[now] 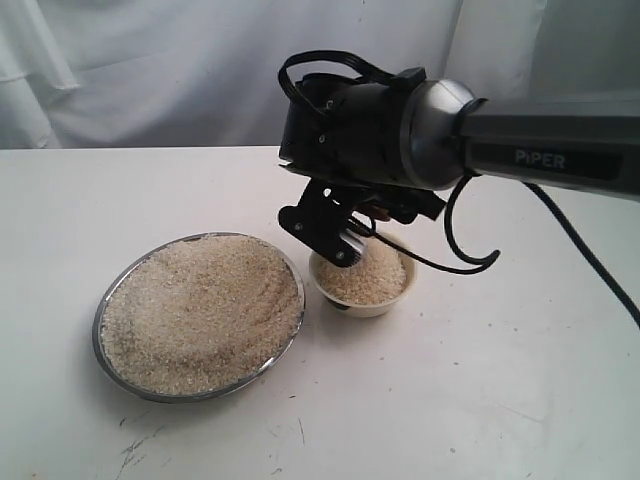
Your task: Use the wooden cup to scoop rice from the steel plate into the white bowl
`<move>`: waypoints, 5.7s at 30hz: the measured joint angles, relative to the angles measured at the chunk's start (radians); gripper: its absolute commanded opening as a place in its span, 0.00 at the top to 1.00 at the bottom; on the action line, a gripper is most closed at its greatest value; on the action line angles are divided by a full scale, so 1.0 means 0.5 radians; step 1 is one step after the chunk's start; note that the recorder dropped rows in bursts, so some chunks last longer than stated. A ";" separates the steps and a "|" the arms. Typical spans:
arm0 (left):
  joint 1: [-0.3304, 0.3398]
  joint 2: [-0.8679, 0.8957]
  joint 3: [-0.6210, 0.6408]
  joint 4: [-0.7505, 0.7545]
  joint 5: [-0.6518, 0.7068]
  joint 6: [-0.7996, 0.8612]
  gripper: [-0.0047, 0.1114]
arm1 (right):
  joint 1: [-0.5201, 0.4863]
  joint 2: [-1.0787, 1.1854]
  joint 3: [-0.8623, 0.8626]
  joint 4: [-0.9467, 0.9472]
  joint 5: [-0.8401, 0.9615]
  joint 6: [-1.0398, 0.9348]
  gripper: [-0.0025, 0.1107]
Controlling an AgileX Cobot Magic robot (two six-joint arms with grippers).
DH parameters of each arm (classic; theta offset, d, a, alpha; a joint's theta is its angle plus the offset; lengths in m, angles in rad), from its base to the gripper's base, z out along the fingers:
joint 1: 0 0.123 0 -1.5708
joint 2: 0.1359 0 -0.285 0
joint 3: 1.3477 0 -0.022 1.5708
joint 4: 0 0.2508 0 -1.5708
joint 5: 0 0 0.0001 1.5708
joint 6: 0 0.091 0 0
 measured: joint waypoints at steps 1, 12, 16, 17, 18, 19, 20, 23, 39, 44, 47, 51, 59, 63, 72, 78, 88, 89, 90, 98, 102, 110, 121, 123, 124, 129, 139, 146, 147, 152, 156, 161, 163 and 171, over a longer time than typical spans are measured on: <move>0.000 0.000 0.000 0.000 0.000 0.000 0.96 | 0.001 -0.005 0.000 -0.008 0.003 -0.010 0.98; 0.000 0.000 0.000 0.000 0.000 0.000 0.96 | 0.013 -0.017 0.000 0.060 0.003 0.004 0.98; 0.000 0.000 0.000 0.000 0.000 0.000 0.96 | -0.015 -0.025 0.000 0.261 -0.065 0.160 0.98; 0.000 0.000 0.000 0.000 0.000 0.000 0.96 | -0.027 -0.030 0.000 0.329 -0.076 0.235 0.98; 0.000 0.000 0.000 0.000 0.000 0.000 0.96 | -0.044 -0.035 0.000 0.399 -0.085 0.320 0.98; 0.000 0.000 0.000 0.000 0.000 0.000 0.96 | -0.064 -0.044 0.000 0.463 -0.097 0.410 0.98; 0.000 0.000 0.000 0.000 0.000 0.000 0.96 | -0.086 -0.060 0.000 0.537 -0.112 0.493 0.98; 0.000 0.000 0.000 0.000 0.000 0.000 0.96 | -0.151 -0.124 0.000 0.740 -0.167 0.672 0.98; 0.000 0.000 0.000 0.000 0.000 0.000 0.96 | -0.384 -0.495 0.045 2.035 -0.590 1.257 0.98; 0.000 0.000 0.000 0.000 0.000 0.000 0.96 | -0.384 -0.648 0.290 2.226 -0.851 1.317 0.98; 0.000 0.000 0.000 0.000 0.000 0.000 0.96 | -0.384 -0.805 0.619 2.302 -1.184 1.383 0.98; 0.000 0.000 0.000 0.000 0.000 0.000 0.96 | -0.384 -1.061 1.267 2.588 -1.943 1.491 0.98; 0.000 0.000 0.000 0.000 0.000 0.000 0.96 | -0.384 -1.382 2.208 2.767 -3.041 1.989 0.98; 0.000 0.000 0.000 0.000 0.000 0.000 0.96 | -0.408 -1.325 2.412 2.775 -3.309 2.063 0.98; 0.000 0.000 0.000 0.000 0.000 0.000 0.96 | -0.489 -1.051 2.454 2.792 -3.570 2.164 0.98; 0.000 0.000 0.000 0.000 0.000 0.000 0.96 | -0.509 -0.778 2.454 2.792 -3.929 2.452 0.98; 0.000 0.000 0.000 0.000 0.000 0.000 0.96 | -0.509 -0.324 2.439 2.693 -4.223 2.855 0.98; 0.000 0.000 0.000 0.000 0.000 0.000 0.96 | -0.509 -0.307 2.422 2.683 -4.229 2.860 0.98; 0.000 0.000 0.000 0.000 0.000 0.000 0.96 | -0.509 -0.292 2.405 2.674 -4.229 2.860 0.98; 0.000 0.000 0.000 0.000 0.000 0.000 0.96 | -0.517 -0.264 2.221 2.592 -4.194 2.847 0.98; 0.000 0.000 0.000 0.000 0.000 0.000 0.96 | -0.579 -0.264 2.180 2.578 -4.121 2.822 0.98; 0.000 0.000 0.000 0.000 0.000 0.000 0.96 | -0.751 -0.264 2.176 2.371 -4.026 2.802 0.98; 0.000 0.000 0.000 0.000 0.000 0.000 0.96 | -0.802 -0.673 2.436 1.553 -3.920 2.801 0.98; 0.000 0.000 0.000 0.000 0.000 0.000 0.96 | -0.802 -0.757 2.508 1.516 -3.920 2.801 0.98; 0.000 0.000 0.000 0.000 0.000 0.000 0.96 | -0.802 -0.787 2.542 1.474 -3.920 2.801 0.98; 0.000 0.000 0.000 0.000 0.000 0.000 0.96 | -0.802 -0.828 2.594 0.952 -3.924 2.809 0.98; 0.000 0.000 0.000 0.000 0.000 0.000 0.96 | -0.802 -0.783 2.517 0.463 -3.741 2.968 0.98; 0.000 0.000 0.000 0.000 0.000 0.000 0.96 | -0.802 -0.783 2.447 0.308 -3.658 3.121 0.98; 0.000 0.000 0.000 0.000 0.000 0.000 0.96 | -0.802 -0.780 2.443 0.308 -3.648 3.130 0.98; 0.000 0.000 0.000 0.000 0.000 0.000 0.96 | -0.875 -0.780 2.428 0.310 -3.626 3.221 0.98; 0.000 0.000 0.000 0.000 0.000 0.000 0.96 | -0.949 -0.780 2.428 0.310 -3.586 3.257 0.98; 0.000 0.000 0.000 0.000 0.000 0.000 0.96 | -1.012 -0.780 2.428 0.253 -3.557 3.313 0.98; 0.000 0.000 0.000 0.000 0.000 0.000 0.96 | -1.022 -0.780 2.428 0.211 -3.557 3.342 0.98; 0.000 0.000 0.000 0.000 0.000 0.000 0.96 | -1.022 -0.588 2.384 -0.022 -3.758 3.413 0.98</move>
